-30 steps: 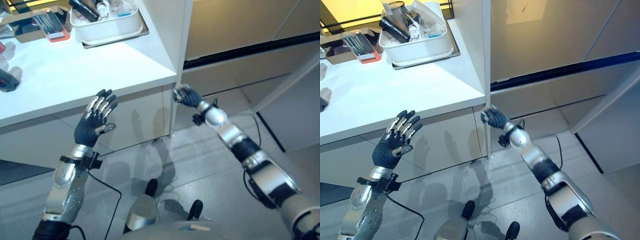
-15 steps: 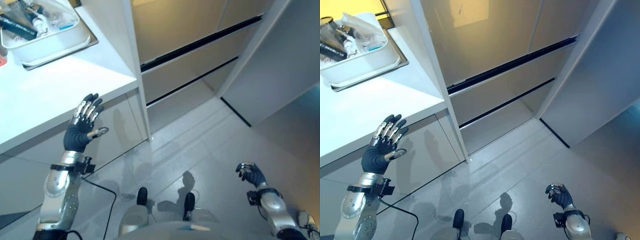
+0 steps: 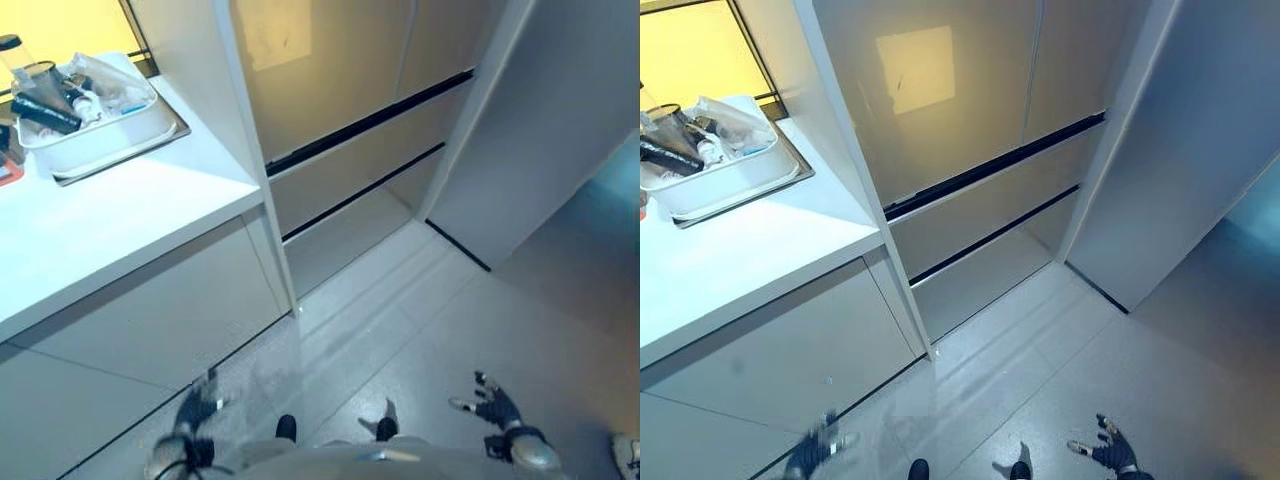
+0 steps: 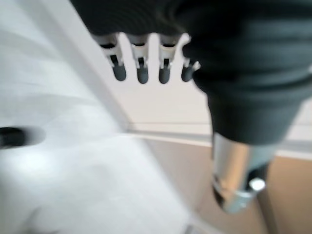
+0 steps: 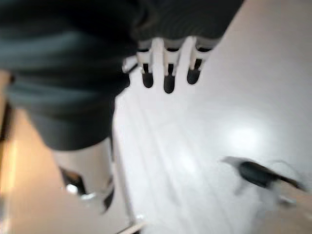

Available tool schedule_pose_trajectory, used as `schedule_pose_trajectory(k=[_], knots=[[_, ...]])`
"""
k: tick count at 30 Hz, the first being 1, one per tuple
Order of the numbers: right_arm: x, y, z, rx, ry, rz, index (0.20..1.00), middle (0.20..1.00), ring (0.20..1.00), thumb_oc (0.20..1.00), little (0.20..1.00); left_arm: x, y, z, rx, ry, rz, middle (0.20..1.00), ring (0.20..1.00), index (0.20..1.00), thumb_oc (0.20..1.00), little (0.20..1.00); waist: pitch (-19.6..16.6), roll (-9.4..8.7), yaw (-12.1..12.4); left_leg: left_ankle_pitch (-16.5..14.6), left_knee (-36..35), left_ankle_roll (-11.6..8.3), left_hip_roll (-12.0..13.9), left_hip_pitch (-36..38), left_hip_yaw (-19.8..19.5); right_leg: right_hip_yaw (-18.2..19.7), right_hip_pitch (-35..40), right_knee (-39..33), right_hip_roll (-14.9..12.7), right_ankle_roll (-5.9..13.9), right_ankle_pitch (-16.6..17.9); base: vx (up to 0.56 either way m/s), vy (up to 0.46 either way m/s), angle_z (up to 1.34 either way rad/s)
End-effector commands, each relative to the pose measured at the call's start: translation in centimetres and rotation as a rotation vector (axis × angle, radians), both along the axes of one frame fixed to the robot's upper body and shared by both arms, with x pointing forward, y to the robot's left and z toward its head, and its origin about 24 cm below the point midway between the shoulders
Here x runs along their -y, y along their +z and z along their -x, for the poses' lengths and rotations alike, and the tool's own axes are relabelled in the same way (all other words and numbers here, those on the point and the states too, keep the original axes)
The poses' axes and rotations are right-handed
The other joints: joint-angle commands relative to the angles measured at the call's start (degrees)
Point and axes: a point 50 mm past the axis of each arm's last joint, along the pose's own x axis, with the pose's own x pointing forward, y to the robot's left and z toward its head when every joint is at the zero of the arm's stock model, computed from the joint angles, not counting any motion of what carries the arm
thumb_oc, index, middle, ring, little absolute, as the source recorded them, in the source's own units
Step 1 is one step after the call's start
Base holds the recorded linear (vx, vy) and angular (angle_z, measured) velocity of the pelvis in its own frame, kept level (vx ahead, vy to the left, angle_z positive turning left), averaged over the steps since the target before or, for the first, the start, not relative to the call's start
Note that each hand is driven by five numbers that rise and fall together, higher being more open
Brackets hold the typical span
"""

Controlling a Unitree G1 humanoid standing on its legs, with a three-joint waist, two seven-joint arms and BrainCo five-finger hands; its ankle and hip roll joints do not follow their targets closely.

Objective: Take the drinks into the refrigerator

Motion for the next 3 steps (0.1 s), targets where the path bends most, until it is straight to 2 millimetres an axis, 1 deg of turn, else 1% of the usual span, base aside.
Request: schedule_pose_trajectory(k=[1,2,3], knots=[[0.21,0.02,-1.35,-0.015,0.002,0.034,1.000,1.000,1.000,1.000,1.000,-0.59,-0.39,0.80,-0.155,-0.099,-0.129,1.000,1.000,1.000,1.000,1.000,-0.50,-0.66,-0.43,-6.33,2.42,4.32,-3.98,0.59,1.39,-0.98,-0.01,3.89,1.45,-0.71,-5.07,0.03,-0.008,-0.01],[0.09,-0.19,-1.17,-0.034,-0.009,0.034,1.000,1.000,1.000,1.000,1.000,-0.33,-0.48,0.46,-0.160,-0.108,-0.138,1.000,1.000,1.000,1.000,1.000,-0.79,-0.60,-0.53,-6.32,2.07,4.31,-3.93,0.92,1.55,-0.85,0.18,3.69,1.52,-0.76,-5.02,0.04,0.004,-0.07],[0.08,-0.41,-0.90,-0.052,-0.037,0.027,1.000,1.000,1.000,1.000,1.000,0.13,-0.61,0.21,-0.150,-0.072,-0.111,1.000,1.000,1.000,1.000,1.000,-1.06,-0.48,-0.63,-6.27,1.87,4.29,-3.92,1.21,1.72,-0.69,0.43,3.36,1.60,-0.76,-4.85,0.04,0.007,-0.06]])
